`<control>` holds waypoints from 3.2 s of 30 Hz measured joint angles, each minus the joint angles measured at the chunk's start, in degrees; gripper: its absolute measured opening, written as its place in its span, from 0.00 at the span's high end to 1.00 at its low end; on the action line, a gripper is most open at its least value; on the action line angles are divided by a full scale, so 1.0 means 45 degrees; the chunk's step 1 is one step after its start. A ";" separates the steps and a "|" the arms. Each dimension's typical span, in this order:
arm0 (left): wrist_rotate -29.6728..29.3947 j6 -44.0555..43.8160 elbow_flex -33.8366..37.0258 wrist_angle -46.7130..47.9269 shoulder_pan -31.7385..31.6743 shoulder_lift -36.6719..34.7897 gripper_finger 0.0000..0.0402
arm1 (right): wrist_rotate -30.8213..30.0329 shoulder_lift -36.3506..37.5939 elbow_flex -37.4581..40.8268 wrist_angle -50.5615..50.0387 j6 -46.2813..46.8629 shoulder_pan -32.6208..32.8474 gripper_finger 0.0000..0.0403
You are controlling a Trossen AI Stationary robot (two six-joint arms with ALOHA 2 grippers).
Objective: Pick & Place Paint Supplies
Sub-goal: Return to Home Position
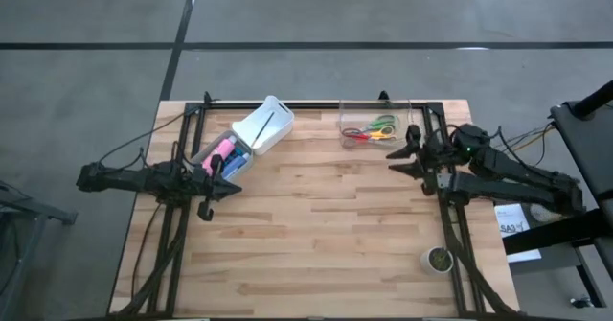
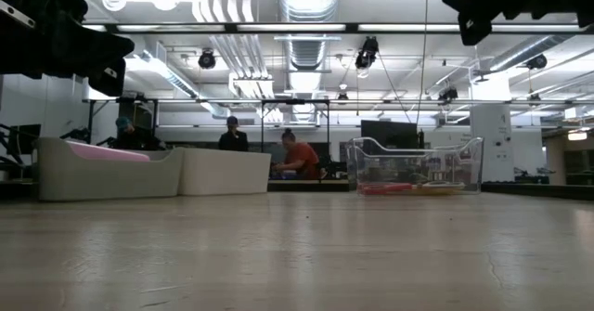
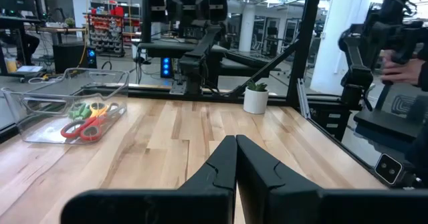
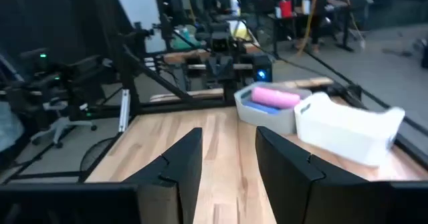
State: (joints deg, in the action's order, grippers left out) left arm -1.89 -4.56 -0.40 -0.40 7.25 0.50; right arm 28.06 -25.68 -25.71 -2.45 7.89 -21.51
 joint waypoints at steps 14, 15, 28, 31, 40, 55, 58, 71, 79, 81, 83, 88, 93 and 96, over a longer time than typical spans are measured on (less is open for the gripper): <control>0.0000 -0.0019 0.0000 0.0000 0.0000 -0.0001 0.98 | -0.7907 -0.1569 0.0417 0.1677 0.0556 0.7121 0.66; 0.0000 -0.0019 0.0000 0.0000 0.0000 0.0006 0.98 | -0.8280 -0.1556 0.0417 0.1683 0.0558 0.7402 0.66; 0.0000 -0.0005 0.0000 0.0000 0.0000 0.0008 0.98 | -0.9179 0.1534 0.0432 -0.0896 0.0471 0.8397 0.66; 0.0000 0.0010 0.0000 0.0000 0.0000 0.0008 0.98 | -0.9175 0.2592 0.0571 -0.1316 0.0466 0.8397 0.66; 0.0000 0.0010 0.0000 0.0000 0.0000 0.0008 0.98 | -0.8792 0.5709 0.2031 -0.0262 -0.0844 0.8397 0.66; -0.0034 0.0010 0.0000 -0.0005 0.0005 0.0173 0.98 | -0.8787 0.5704 0.4329 0.3768 -0.0611 0.8392 0.66; -0.0034 0.0010 0.0000 -0.0010 0.0005 0.0173 0.98 | -0.8794 0.5700 0.5546 0.5509 0.0017 0.8392 0.66; 0.0000 0.0005 0.0000 -0.0005 0.0005 0.0185 0.98 | -0.8928 0.5694 0.5600 0.3797 0.0294 0.8387 0.66; 0.0000 0.0005 0.0000 -0.0007 0.0005 0.0183 0.98 | -0.8928 0.5699 0.5600 0.3059 -0.0084 0.8387 0.66; 0.0000 0.0005 0.0000 -0.0009 0.0005 0.0183 0.98 | -0.8925 0.5704 0.5600 0.2889 -0.0086 0.8387 0.66; 0.0000 0.0005 0.0000 -0.0010 0.0005 0.0183 0.98 | -0.8903 0.5704 0.5600 0.2587 -0.0044 0.8387 0.66; 0.0000 0.0005 0.0000 -0.0010 0.0005 0.0185 0.98 | -0.8880 0.5704 0.5600 0.1943 0.0254 0.8387 0.66; 0.0000 0.0005 0.0000 -0.0005 0.0005 0.0186 0.98 | -0.8852 0.5698 0.5600 0.1054 0.0359 0.8387 0.66; 0.0000 0.0002 0.0000 -0.0005 0.0005 0.0185 0.98 | -0.8523 0.5605 0.5565 0.0910 0.0351 0.8387 0.66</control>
State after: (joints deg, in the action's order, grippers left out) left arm -1.89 -4.55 -0.40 -0.43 7.27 1.33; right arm -10.30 -0.46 -0.67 1.65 9.47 16.23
